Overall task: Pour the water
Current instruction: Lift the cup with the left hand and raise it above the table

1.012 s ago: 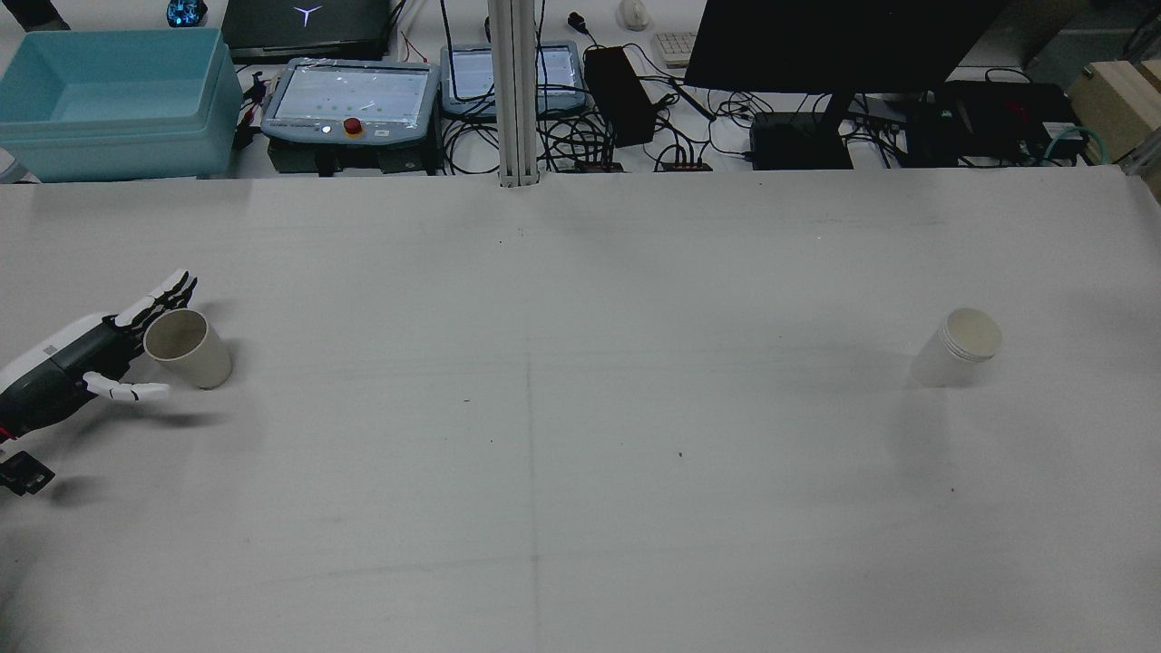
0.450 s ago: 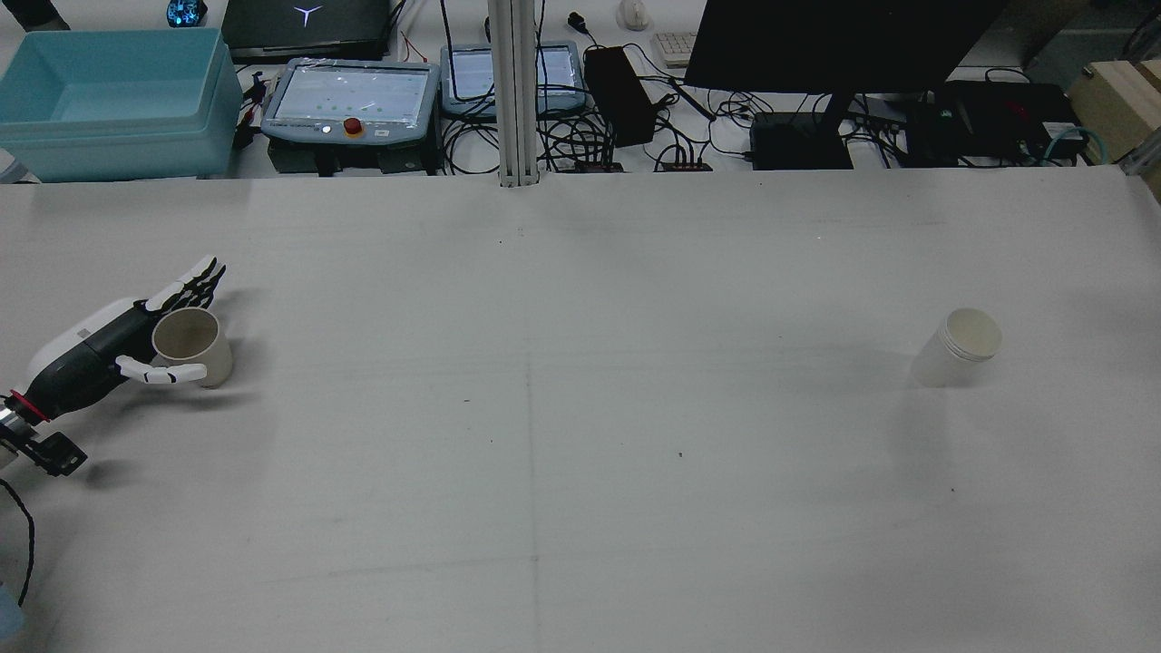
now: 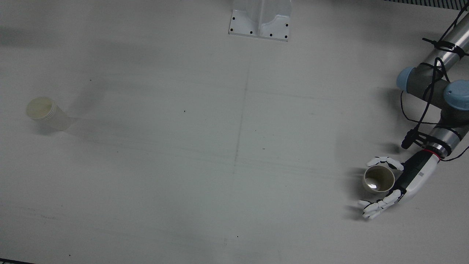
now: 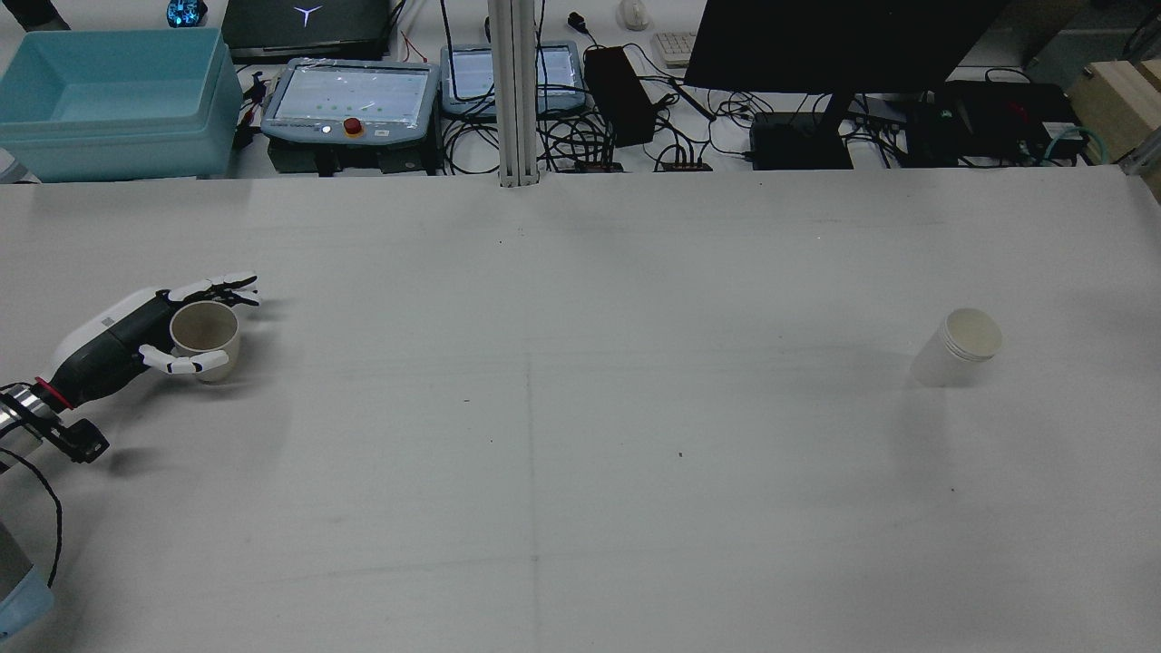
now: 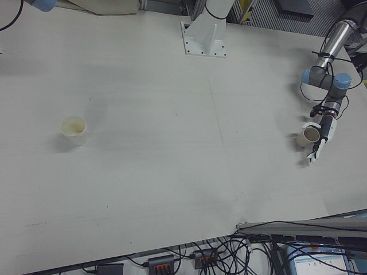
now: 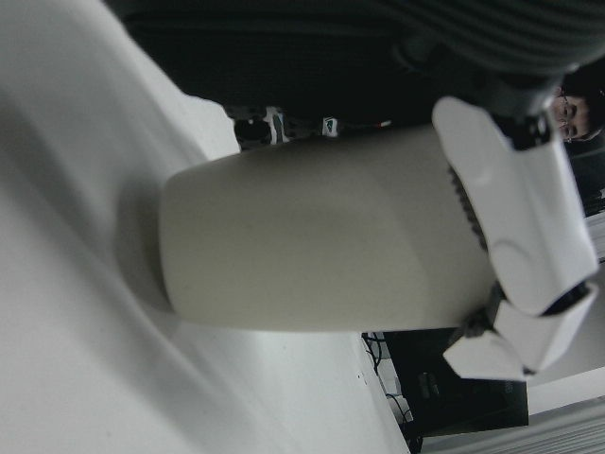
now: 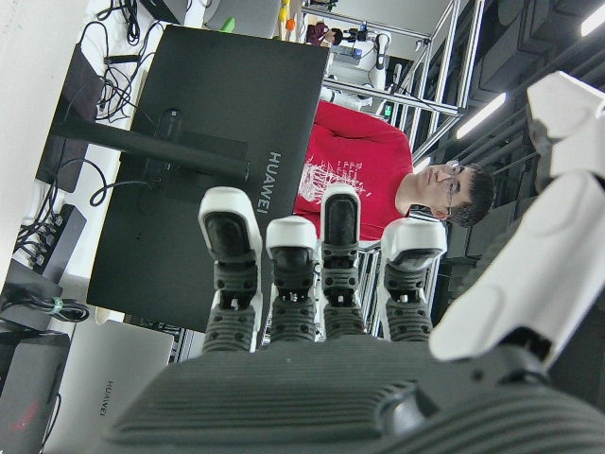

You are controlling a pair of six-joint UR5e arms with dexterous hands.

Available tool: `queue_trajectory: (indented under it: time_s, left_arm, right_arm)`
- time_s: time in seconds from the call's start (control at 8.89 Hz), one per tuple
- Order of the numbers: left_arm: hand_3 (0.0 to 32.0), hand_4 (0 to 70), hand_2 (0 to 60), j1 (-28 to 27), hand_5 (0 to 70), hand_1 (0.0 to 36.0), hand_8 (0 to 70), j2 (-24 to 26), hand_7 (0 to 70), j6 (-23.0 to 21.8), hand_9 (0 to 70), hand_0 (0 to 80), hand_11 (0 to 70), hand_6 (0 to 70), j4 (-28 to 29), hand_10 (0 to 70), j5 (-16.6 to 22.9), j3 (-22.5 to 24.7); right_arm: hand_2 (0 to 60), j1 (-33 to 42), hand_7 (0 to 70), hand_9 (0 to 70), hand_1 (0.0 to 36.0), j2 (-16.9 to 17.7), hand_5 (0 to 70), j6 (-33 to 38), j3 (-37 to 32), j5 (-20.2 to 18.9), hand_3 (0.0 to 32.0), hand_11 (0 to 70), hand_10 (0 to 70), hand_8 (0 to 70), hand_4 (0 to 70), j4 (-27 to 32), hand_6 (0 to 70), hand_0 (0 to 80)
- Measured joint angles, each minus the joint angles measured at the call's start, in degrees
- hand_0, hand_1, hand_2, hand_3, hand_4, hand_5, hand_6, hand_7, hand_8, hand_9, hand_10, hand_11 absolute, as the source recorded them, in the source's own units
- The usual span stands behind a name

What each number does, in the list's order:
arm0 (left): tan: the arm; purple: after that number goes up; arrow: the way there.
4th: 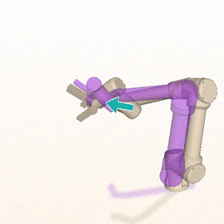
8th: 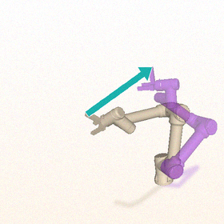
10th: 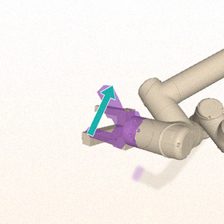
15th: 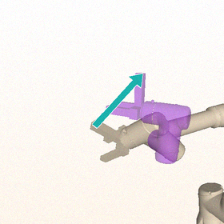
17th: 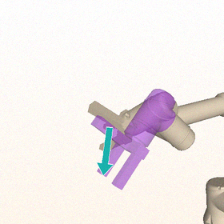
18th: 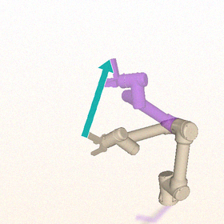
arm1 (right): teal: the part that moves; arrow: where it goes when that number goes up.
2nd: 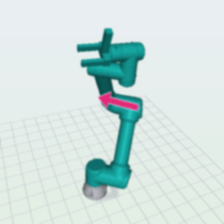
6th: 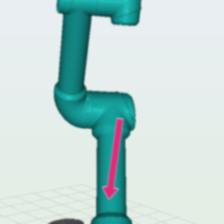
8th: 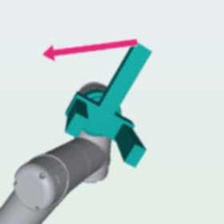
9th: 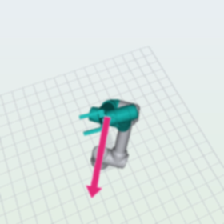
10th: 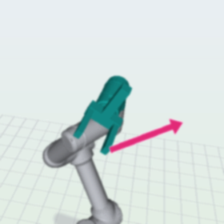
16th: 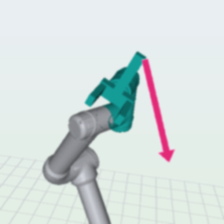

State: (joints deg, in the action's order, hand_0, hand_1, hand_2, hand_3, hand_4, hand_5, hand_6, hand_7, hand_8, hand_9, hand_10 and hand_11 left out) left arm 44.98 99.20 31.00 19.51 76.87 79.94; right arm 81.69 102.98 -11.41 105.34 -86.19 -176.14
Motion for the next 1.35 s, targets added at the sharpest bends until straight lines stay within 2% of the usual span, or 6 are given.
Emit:
queue_trajectory:
  time_s: [0.11,0.22,0.56,0.9,1.01,1.35]
  left_arm:
    - [0.0,39.2,60.0,0.04,70.0,27.7,27.0,0.58,46.7,-0.16,42.3,47.6,18.9,18.8,-1.2,12.5,-0.03,0.2]
    - [0.0,41.0,60.0,0.07,70.0,35.9,27.7,1.02,47.0,-0.38,43.1,44.1,21.5,19.4,-2.1,14.1,-0.04,0.38]
    - [0.0,43.1,60.0,0.36,70.0,36.0,27.7,1.48,47.1,-3.67,43.2,38.5,23.9,20.2,-3.77,15.6,-0.22,0.98]
    - [0.0,43.9,60.0,1.13,70.0,36.0,26.8,1.47,45.8,-13.58,42.0,39.4,23.5,19.8,-8.78,15.3,-0.31,3.84]
    - [0.0,43.5,60.0,2.05,70.0,36.0,26.1,1.48,44.9,-16.18,41.0,39.7,23.3,19.3,-12.17,15.2,-0.2,7.47]
    - [0.0,42.0,60.0,3.96,70.0,36.0,24.0,3.92,42.1,-19.93,38.1,39.9,21.8,17.7,-23.24,14.1,0.01,18.85]
  right_arm:
    - [28.1,0.12,45.5,67.3,6.6,0.02,66.6,0.13,0.01,-0.01,0.0,60.3,43.1,48.5,24.6,0.0,33.8,40.1]
    - [27.8,0.24,45.0,67.2,6.6,0.07,65.7,0.23,0.03,-0.02,0.0,60.6,43.3,48.5,24.1,0.01,33.5,40.1]
    - [27.7,1.1,45.4,63.2,6.7,0.72,67.2,0.5,0.62,0.01,0.0,54.3,38.8,45.6,27.7,0.14,33.5,40.4]
    - [25.0,2.21,10.5,3.7,11.0,0.76,25.2,0.7,2.75,-0.07,0.0,10.1,6.5,2.8,17.7,0.18,12.2,41.0]
    - [27.5,2.17,5.6,0.0,12.8,0.77,14.4,-0.15,2.86,-0.87,0.0,0.8,0.2,0.9,21.8,0.18,9.7,42.4]
    - [24.6,1.02,0.0,0.0,13.3,0.63,0.4,-11.79,-7.48,-4.09,0.0,0.0,0.0,0.0,19.8,11.66,4.9,43.0]
